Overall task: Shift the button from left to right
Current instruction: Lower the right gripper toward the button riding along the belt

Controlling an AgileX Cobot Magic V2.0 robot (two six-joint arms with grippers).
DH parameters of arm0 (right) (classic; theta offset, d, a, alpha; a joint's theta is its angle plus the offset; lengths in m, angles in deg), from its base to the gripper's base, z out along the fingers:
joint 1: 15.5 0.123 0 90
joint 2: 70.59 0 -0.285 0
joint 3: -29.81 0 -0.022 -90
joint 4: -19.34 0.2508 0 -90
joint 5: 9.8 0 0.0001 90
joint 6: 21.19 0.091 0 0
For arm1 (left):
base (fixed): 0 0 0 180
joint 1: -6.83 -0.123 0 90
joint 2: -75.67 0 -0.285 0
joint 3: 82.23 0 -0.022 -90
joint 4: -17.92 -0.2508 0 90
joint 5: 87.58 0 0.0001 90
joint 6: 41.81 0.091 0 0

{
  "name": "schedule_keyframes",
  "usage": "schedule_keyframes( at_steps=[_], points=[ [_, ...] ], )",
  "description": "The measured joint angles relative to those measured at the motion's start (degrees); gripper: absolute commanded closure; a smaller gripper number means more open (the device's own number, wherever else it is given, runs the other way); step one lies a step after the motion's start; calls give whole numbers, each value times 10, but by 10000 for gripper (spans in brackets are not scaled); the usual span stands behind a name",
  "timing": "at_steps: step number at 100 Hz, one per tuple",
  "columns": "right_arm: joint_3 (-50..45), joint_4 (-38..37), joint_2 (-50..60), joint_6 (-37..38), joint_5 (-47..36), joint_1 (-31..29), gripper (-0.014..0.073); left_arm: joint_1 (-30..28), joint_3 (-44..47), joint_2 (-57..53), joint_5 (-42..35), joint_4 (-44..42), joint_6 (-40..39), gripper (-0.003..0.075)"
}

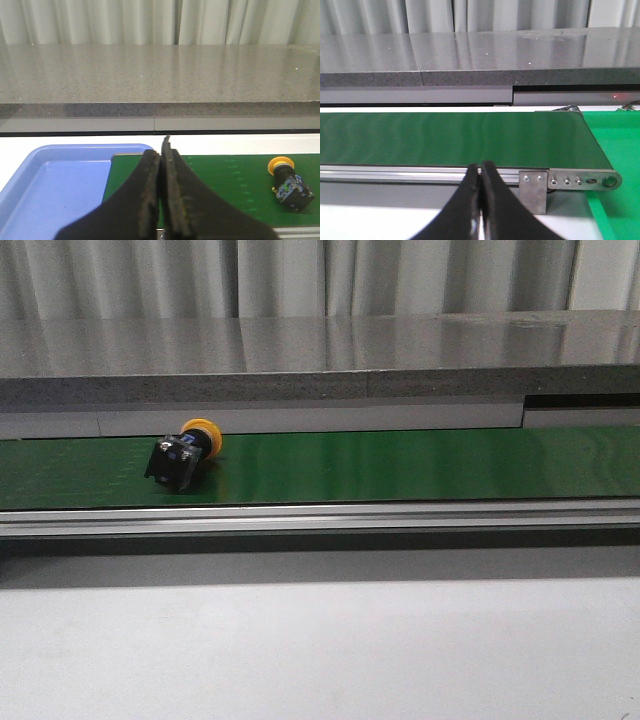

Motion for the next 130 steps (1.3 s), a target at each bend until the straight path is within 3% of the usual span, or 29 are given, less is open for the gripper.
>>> schedule_keyframes(
  at_steps=[38,57,90,115,123,130],
  points=[
    [50,44,-22,0,13,0,661,0,0,0,0,0,0,740],
    [149,45,-123,4,82,0,661,0,0,0,0,0,0,740],
    [345,45,-338,4,272,0,661,0,0,0,0,0,0,740],
    [406,45,-449,0,300,0,658,0,0,0,0,0,0,740],
    [410,45,-466,4,294,0,624,0,0,0,0,0,0,740],
    [411,45,-472,0,289,0,539,0,0,0,0,0,0,740]
  ],
)
